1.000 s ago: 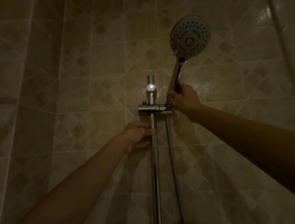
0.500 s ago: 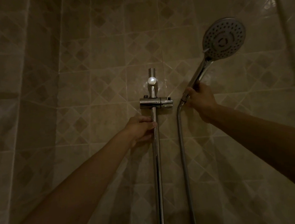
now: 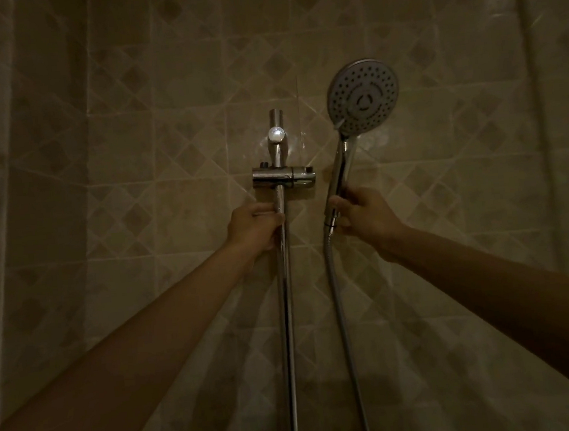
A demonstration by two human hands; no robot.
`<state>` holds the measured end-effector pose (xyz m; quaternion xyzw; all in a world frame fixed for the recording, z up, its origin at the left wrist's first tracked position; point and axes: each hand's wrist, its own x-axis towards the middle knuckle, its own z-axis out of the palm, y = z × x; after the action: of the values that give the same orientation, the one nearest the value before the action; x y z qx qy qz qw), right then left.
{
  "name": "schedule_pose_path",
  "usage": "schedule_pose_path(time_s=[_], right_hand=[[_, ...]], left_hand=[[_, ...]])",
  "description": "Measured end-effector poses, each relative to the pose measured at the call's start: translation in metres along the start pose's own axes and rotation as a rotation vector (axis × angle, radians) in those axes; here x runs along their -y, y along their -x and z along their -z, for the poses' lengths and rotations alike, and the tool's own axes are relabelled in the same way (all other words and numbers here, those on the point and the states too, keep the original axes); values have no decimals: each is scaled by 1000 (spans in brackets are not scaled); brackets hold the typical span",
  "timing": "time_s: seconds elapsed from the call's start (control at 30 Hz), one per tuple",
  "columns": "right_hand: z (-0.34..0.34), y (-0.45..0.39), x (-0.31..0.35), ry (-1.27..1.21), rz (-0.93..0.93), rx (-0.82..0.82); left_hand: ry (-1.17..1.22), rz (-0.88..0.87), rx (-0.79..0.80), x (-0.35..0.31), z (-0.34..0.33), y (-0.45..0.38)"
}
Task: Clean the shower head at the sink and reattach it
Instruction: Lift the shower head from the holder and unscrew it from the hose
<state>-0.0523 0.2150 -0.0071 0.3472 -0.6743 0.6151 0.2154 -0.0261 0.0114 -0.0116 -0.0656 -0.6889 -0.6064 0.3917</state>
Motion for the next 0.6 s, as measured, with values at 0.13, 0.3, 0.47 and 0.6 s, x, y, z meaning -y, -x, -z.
schedule_pose_path(time_s=[0.13,0.3,0.47,0.6], right_hand=[[-3,19,3,-5,24,50],[-7,39,0,3,22,99],[-12,61,-5,-30,26,143],[-16,78,-7,-7,15,150]], left_hand=[[-14,-45,-22,-3,-2,15],[-283,-325,-39,-8,0,41],[-101,-248,161,-14,-8,72],[9,-202,202,-12,-15,91]])
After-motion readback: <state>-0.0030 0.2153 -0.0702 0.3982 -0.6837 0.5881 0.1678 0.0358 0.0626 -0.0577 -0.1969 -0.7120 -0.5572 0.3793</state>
